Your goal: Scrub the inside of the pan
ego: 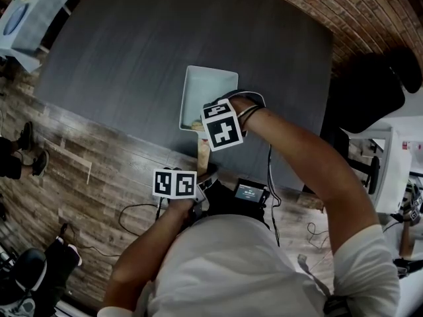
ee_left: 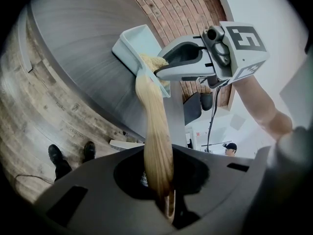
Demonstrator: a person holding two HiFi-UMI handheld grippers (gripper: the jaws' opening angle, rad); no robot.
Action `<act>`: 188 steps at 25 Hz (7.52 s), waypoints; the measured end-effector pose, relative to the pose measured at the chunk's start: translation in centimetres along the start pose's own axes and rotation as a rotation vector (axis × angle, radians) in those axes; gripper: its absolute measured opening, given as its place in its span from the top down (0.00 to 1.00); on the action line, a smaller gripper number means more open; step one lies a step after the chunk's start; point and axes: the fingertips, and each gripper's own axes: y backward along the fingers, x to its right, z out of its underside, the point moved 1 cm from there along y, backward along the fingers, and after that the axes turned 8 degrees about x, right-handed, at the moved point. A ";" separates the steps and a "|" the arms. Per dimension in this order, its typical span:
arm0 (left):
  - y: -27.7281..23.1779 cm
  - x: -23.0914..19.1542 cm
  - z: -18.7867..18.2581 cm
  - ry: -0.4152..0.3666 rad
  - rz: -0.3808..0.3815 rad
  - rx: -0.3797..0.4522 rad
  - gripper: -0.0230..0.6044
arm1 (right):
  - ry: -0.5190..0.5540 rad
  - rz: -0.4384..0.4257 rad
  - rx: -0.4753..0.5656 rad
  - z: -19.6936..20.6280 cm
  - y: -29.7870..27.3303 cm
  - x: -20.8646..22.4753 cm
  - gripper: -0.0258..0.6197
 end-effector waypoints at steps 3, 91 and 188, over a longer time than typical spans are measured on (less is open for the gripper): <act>0.0 0.0 0.1 0.001 0.002 -0.001 0.89 | 0.045 -0.016 -0.050 0.8 0.1 -0.5 0.88; -0.5 0.2 0.6 -0.066 0.006 -0.110 0.89 | -0.471 0.307 0.269 -1.8 0.2 5.6 0.88; 25.0 12.1 -9.0 -0.441 0.381 0.551 0.94 | -1.205 0.978 1.199 -4.2 19.7 -12.0 0.87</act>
